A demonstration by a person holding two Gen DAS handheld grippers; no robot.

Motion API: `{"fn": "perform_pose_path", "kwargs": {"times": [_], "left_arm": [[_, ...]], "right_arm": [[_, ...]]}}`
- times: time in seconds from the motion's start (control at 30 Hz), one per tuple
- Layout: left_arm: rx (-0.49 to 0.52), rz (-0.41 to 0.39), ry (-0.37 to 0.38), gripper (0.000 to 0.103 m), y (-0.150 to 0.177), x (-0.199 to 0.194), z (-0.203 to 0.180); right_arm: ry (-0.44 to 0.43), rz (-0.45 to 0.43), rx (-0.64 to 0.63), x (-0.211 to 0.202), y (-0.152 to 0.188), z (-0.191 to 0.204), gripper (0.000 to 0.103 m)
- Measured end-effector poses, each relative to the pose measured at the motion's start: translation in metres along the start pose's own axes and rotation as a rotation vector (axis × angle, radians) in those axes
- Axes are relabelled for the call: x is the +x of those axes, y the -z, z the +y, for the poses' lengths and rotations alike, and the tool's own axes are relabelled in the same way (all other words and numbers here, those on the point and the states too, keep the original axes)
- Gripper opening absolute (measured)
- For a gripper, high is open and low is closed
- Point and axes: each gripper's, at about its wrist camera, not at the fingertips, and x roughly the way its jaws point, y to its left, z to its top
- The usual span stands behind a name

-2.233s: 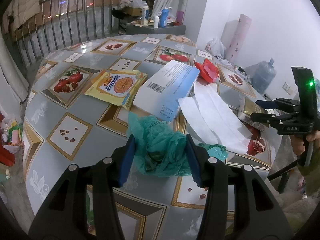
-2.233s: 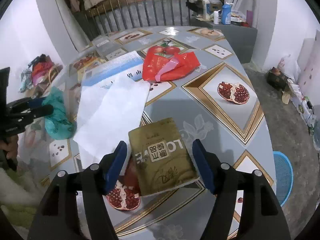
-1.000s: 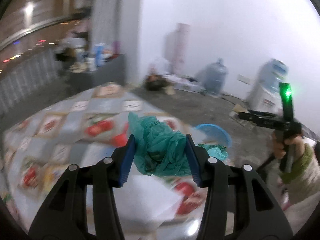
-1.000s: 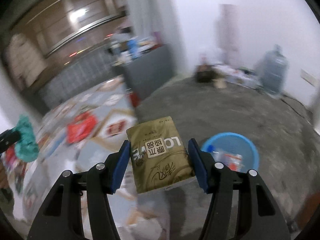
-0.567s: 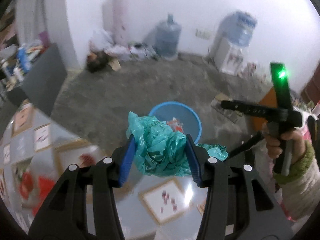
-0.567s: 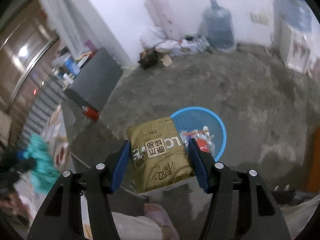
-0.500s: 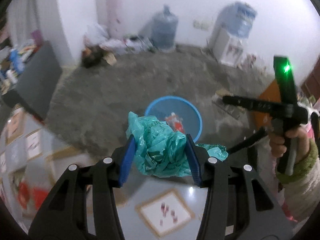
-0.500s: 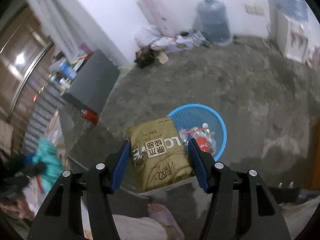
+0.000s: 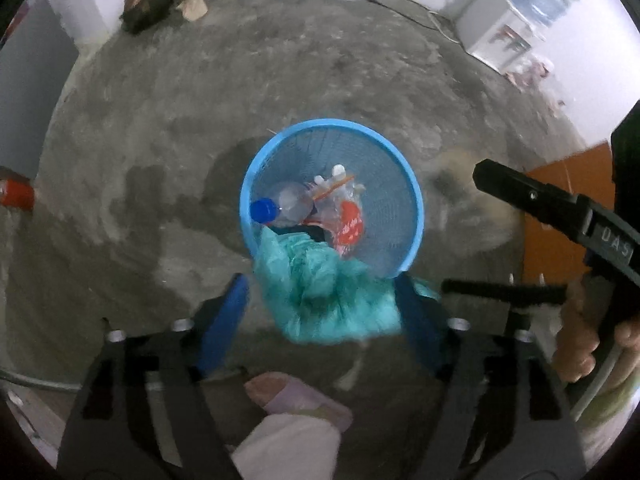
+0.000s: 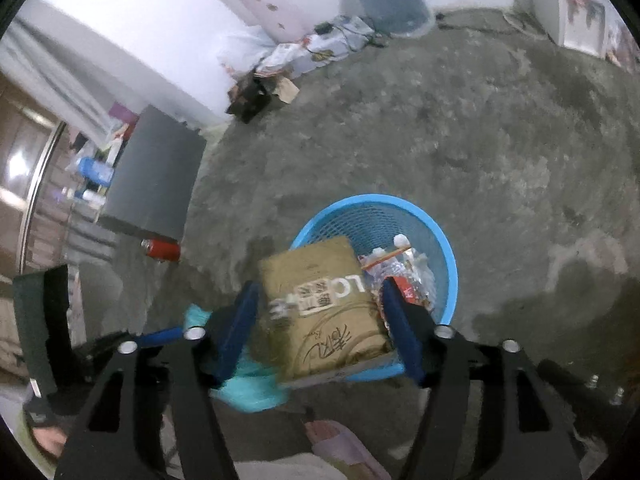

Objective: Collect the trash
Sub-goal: 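Open both tools above the wastebasket to drop green bag and tissue pack, then move both tools back to the table toward the white tissue and red wrapper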

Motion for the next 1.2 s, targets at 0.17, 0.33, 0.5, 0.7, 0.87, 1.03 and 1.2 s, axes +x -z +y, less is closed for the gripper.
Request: {"fn": "perform_pose_path", "kwargs": {"times": [0.17, 0.33, 0.5, 0.7, 0.87, 1.03, 1.2], "left_arm": [[-0.038, -0.042, 0.009, 0.074, -0.004, -0.008, -0.003], [0.015, -0.130, -0.014, 0.074, 0.000, -0.045, -0.008], [0.031, -0.261, 0.007, 0.074, 0.019, -0.115, -0.002], [-0.013, -0.594, 0.011, 0.074, 0.099, -0.253, 0.034], [-0.156, -0.816, -0.108, 0.075, 0.224, -0.350, 0.079], [-0.318, -0.897, -0.305, 0.076, 0.351, -0.382, 0.108], [-0.496, -0.894, -0.390, 0.076, 0.445, -0.368, 0.125]], "right_arm": [[0.041, 0.006, 0.042, 0.013, 0.001, -0.018, 0.076], [0.053, -0.034, 0.017, -0.009, 0.015, -0.017, 0.076], [0.048, -0.077, -0.061, -0.048, 0.029, 0.005, 0.076], [-0.003, -0.091, -0.287, -0.094, 0.063, 0.068, 0.076], [-0.115, -0.069, -0.490, -0.120, 0.106, 0.126, 0.076], [-0.224, -0.026, -0.580, -0.135, 0.145, 0.165, 0.076], [-0.288, 0.047, -0.638, -0.136, 0.181, 0.198, 0.076]]}}
